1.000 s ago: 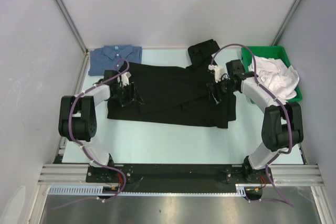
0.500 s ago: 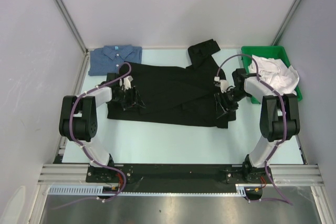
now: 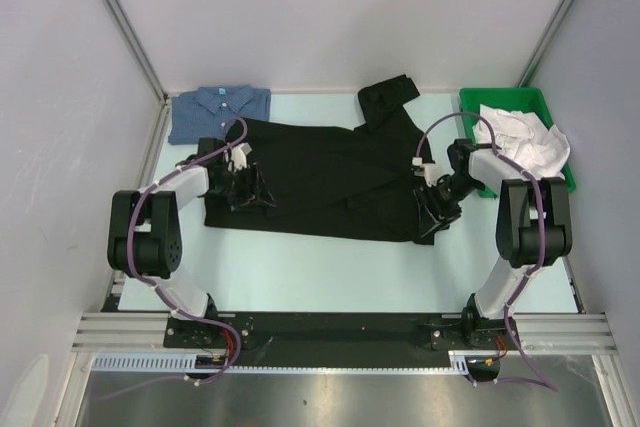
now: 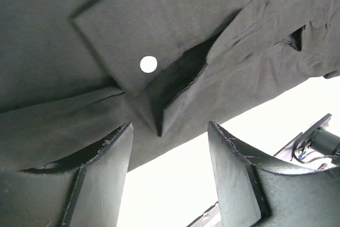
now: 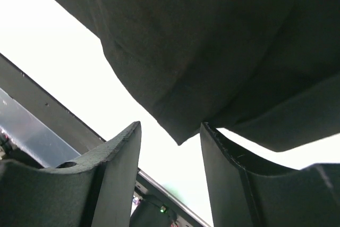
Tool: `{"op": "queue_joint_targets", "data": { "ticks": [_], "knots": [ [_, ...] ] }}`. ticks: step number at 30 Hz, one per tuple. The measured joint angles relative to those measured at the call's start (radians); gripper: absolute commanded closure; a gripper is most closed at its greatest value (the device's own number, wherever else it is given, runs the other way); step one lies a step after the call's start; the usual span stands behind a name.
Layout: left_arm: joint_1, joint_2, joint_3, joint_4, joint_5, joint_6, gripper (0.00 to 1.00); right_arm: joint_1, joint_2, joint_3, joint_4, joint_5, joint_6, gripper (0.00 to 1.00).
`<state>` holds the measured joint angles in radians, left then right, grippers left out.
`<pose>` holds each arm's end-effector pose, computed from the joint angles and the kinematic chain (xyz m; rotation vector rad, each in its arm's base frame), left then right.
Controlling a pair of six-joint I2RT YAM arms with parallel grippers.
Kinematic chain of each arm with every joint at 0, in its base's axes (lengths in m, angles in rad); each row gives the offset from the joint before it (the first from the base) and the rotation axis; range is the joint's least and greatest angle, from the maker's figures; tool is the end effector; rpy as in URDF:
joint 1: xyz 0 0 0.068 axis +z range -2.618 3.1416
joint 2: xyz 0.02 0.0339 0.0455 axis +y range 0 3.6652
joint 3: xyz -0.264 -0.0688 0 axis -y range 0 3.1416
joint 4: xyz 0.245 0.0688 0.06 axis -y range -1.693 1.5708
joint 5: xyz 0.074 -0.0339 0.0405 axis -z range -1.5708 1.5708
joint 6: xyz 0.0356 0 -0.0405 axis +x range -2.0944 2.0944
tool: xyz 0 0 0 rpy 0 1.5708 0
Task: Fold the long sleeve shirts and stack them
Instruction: Fold the shirt
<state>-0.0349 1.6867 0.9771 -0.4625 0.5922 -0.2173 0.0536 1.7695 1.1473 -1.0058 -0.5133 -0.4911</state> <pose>0.3148 -0.0309 0.1662 -0.0799 2.6945 -0.8827 0.2988 0.0335 0.1734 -0.7812 2.8804 0.7831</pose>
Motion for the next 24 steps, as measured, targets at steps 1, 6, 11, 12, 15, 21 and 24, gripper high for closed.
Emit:
{"op": "queue_joint_targets", "data": {
  "ticks": [1,6,11,12,15,21,24],
  "knots": [
    [0.006,-0.002,0.0,-0.002,0.003,0.003,0.35,0.001,0.002,-0.004,-0.002,0.001,-0.002,0.47],
    [0.048,-0.003,0.0,-0.016,0.011,0.021,0.34,-0.002,0.029,-0.037,-0.006,0.003,-0.012,0.48],
    [0.061,-0.003,-0.008,-0.02,0.011,0.045,0.36,-0.003,0.045,-0.038,-0.007,0.005,-0.019,0.83],
    [0.061,-0.003,-0.013,-0.022,0.01,0.053,0.37,-0.004,0.047,-0.038,-0.007,0.007,-0.021,0.98],
    [0.069,-0.003,-0.026,-0.04,-0.022,0.071,0.43,-0.009,0.05,-0.036,-0.011,0.018,-0.025,1.0],
    [0.1,-0.003,-0.026,-0.071,-0.12,0.113,0.45,-0.035,0.051,0.018,-0.052,0.071,-0.064,1.0],
    [0.107,-0.003,-0.023,-0.072,-0.143,0.123,0.44,-0.039,0.051,0.029,-0.056,0.089,-0.078,1.0]
  ]
}}
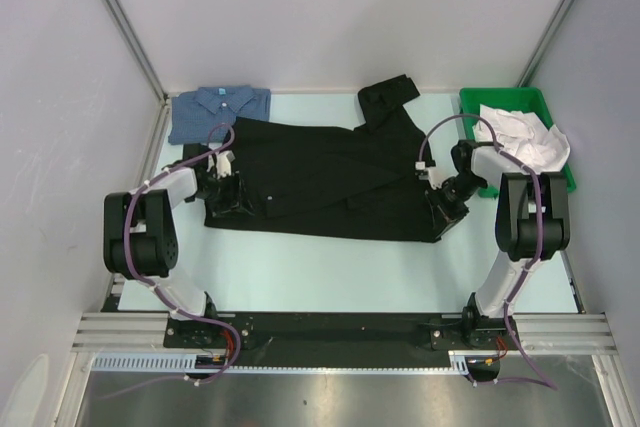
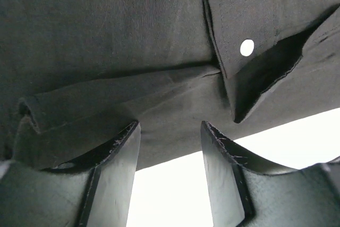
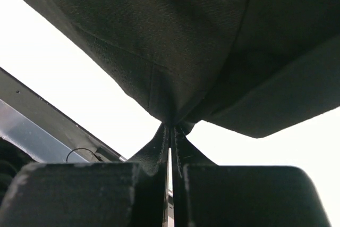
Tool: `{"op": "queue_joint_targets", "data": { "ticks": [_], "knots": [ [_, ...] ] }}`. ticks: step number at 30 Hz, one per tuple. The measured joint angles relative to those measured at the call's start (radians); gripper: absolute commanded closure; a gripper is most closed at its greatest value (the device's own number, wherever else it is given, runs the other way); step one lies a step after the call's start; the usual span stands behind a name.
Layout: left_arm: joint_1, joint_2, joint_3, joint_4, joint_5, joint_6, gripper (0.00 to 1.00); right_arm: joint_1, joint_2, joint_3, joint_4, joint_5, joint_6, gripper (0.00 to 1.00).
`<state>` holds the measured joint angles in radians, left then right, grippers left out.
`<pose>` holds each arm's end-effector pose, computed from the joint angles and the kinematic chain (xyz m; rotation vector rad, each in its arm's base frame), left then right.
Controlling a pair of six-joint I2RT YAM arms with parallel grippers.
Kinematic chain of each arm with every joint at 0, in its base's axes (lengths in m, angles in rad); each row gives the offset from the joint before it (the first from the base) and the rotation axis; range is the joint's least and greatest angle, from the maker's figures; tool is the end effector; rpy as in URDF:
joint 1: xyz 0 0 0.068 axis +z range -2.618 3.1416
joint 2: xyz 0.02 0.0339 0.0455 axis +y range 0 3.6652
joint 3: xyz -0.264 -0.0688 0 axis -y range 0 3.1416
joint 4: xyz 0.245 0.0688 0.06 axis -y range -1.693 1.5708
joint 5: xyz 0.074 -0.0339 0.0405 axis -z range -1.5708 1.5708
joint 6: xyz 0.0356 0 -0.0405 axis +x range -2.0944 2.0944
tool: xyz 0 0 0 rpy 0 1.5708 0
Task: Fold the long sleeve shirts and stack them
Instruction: Fold the shirt
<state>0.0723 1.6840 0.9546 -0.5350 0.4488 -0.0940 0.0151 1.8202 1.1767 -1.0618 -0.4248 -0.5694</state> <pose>0.3048 0.0066 0.1561 -0.1330 2.7723 -0.6377 0.3026 0.0192 0.1649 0.8372 -2.9364 -0.6895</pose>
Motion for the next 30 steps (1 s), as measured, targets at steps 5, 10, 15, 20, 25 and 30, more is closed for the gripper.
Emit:
{"op": "queue_joint_targets", "data": {
  "ticks": [5,10,15,20,25,30],
  "knots": [
    [0.006,-0.003,0.001,0.003,0.066,0.019,0.38,0.01,0.01,0.0,-0.007,0.023,0.0,0.65],
    [-0.031,-0.032,0.001,0.027,0.163,0.014,0.34,0.011,0.025,0.001,-0.023,0.033,0.002,0.6],
    [-0.09,-0.031,-0.001,0.076,0.193,-0.03,0.32,-0.001,0.025,0.034,-0.032,0.036,0.019,0.6],
    [-0.126,0.014,-0.001,0.139,0.202,-0.079,0.37,-0.004,0.03,0.06,-0.018,0.035,0.048,0.63],
    [-0.133,0.067,-0.001,0.161,0.187,-0.109,0.45,-0.004,0.079,0.06,0.012,0.043,0.084,0.75],
    [-0.134,0.067,-0.001,0.152,0.166,-0.116,0.66,-0.005,0.117,0.06,0.026,0.061,0.121,0.89]
  ]
}}
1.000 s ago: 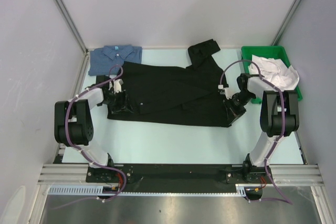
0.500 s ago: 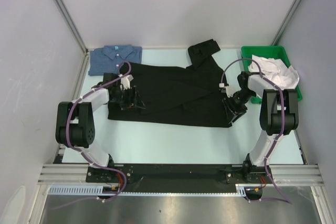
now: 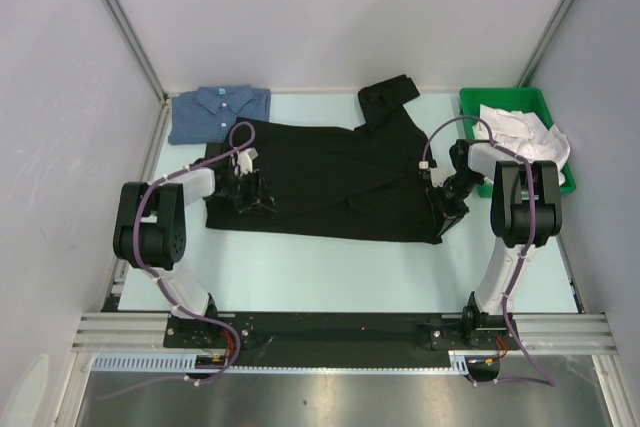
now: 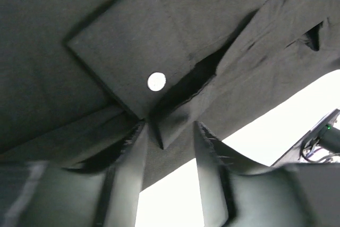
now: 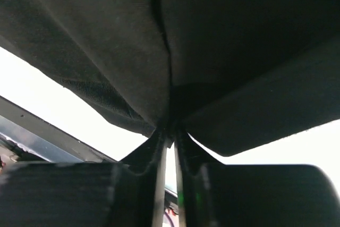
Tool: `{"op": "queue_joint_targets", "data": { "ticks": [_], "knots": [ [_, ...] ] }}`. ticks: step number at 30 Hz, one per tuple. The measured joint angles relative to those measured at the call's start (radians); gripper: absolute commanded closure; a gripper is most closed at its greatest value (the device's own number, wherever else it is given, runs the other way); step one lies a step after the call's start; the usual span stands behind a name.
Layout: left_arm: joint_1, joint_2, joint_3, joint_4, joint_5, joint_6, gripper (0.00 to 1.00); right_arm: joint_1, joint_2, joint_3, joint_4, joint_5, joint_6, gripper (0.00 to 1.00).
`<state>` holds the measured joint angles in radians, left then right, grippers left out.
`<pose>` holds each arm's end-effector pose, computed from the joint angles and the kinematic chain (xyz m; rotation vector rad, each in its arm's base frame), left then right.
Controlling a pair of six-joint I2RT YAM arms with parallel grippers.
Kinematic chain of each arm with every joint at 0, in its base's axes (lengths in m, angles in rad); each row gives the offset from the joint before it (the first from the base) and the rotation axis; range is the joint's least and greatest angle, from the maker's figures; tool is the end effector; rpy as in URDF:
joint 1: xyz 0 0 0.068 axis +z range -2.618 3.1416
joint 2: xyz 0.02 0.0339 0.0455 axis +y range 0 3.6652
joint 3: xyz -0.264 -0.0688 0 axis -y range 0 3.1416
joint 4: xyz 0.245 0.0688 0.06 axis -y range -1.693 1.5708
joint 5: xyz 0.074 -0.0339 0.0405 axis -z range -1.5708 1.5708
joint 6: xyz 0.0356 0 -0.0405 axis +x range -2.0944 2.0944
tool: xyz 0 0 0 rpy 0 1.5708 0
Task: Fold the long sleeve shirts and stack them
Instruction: Fold the shirt
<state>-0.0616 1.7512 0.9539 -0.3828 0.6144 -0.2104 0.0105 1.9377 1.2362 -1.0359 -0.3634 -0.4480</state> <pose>0.3189 -0.0402 0.1445 -0.0316 2.7019 -0.9200 0.3226 0.0160 0.1419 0.6373 -2.9336 -0.5927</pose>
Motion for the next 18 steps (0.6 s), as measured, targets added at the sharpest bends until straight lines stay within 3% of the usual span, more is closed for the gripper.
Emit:
{"op": "queue_joint_targets", "data": {
  "ticks": [2,3,5,18],
  "knots": [
    [0.0,0.0,0.0,-0.008,-0.009,0.0,0.78,-0.002,0.003,0.0,0.003,0.004,0.013,0.95],
    [0.0,-0.001,0.0,-0.013,-0.009,0.001,0.92,-0.002,0.005,0.0,0.005,0.005,0.019,0.95],
    [0.0,-0.003,0.001,-0.027,-0.01,0.005,1.0,-0.002,0.007,0.0,0.006,0.008,0.031,0.96],
    [0.036,-0.091,0.176,-0.28,-0.087,0.207,1.0,-0.002,0.007,-0.003,0.008,0.011,0.042,0.94]
  ]
}}
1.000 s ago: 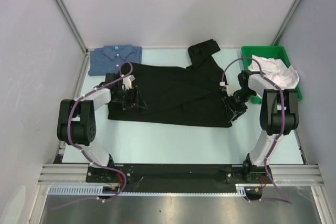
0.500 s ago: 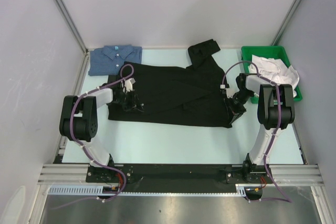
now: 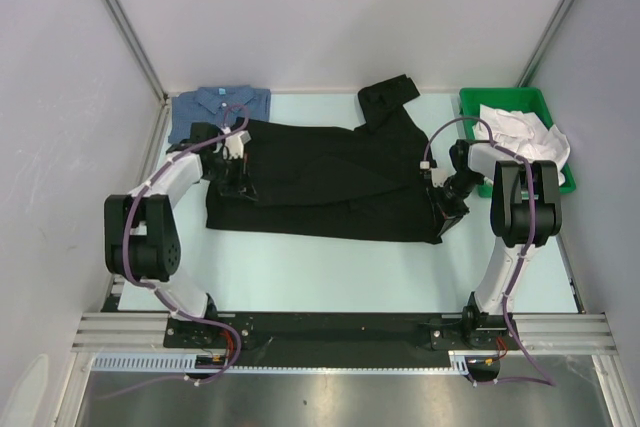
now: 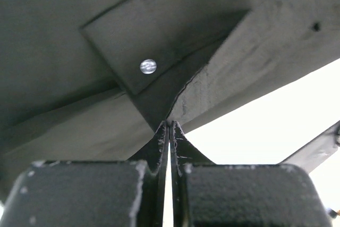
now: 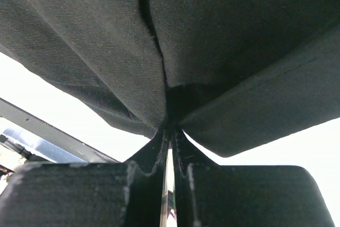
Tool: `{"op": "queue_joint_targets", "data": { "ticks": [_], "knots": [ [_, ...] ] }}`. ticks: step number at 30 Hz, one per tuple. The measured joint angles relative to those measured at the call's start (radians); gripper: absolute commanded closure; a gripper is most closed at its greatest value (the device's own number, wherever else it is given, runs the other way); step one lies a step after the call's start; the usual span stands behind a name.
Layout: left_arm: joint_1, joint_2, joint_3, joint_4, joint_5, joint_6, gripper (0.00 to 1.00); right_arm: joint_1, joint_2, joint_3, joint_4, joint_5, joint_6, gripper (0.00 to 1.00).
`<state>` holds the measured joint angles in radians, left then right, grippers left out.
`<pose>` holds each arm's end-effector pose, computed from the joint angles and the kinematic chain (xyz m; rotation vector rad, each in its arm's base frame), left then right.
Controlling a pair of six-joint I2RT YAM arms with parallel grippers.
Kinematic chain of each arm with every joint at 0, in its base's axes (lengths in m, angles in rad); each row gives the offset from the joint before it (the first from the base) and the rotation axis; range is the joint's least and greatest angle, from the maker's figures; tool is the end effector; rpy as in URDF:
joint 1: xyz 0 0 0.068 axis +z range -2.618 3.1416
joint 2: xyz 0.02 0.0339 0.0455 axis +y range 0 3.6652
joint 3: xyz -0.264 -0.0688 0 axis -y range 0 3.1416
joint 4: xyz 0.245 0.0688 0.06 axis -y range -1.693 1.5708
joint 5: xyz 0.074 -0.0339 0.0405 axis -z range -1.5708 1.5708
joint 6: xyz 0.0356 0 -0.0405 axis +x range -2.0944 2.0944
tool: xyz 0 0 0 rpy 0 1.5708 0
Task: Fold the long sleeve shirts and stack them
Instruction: Fold the shirt
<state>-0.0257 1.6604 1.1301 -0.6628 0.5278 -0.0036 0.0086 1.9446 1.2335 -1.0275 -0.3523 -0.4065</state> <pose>0.3234 -0.0262 0.2069 0.1682 2.6815 -0.7324 0.3231 0.0151 0.1389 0.5732 -2.9393 -0.5722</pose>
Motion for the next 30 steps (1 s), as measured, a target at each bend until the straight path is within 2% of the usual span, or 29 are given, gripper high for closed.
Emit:
{"op": "queue_joint_targets", "data": {
  "ticks": [7,16,17,18,19,20,22,23,26,29,30],
  "knots": [
    [0.076,0.054,0.049,-0.084,-0.101,0.165,1.0,0.0,0.0,0.0,0.0,0.001,0.002,0.94],
    [0.087,0.153,0.117,-0.08,-0.217,0.276,1.0,0.0,-0.001,0.0,0.0,0.003,0.002,0.96],
    [0.087,0.153,0.122,-0.078,-0.228,0.285,0.98,0.0,-0.002,0.0,0.0,0.003,0.002,0.96],
    [0.088,0.153,0.124,-0.074,-0.235,0.291,0.91,0.0,-0.002,0.0,0.0,0.004,0.002,0.96],
    [0.089,0.153,0.126,-0.069,-0.24,0.298,0.82,-0.006,-0.002,0.0,0.0,0.005,0.001,0.96],
    [0.09,0.153,0.126,-0.067,-0.245,0.306,0.68,-0.007,-0.002,0.0,-0.001,0.003,0.001,0.96],
    [0.093,0.153,0.126,-0.064,-0.242,0.328,0.57,-0.012,-0.002,0.0,-0.001,-0.002,0.0,0.96],
    [0.097,0.152,0.126,-0.064,-0.235,0.336,0.48,-0.014,-0.002,0.0,-0.002,-0.004,-0.003,0.96],
    [0.127,0.13,0.114,-0.061,-0.201,0.359,0.35,-0.016,-0.002,-0.001,-0.002,-0.008,-0.012,0.97],
    [0.188,0.089,0.094,-0.074,-0.18,0.383,0.32,-0.019,-0.002,-0.002,-0.002,-0.014,-0.016,0.95],
    [0.213,0.079,0.093,-0.087,-0.178,0.393,0.32,-0.021,-0.002,-0.002,-0.002,-0.018,-0.017,0.91]
  ]
}}
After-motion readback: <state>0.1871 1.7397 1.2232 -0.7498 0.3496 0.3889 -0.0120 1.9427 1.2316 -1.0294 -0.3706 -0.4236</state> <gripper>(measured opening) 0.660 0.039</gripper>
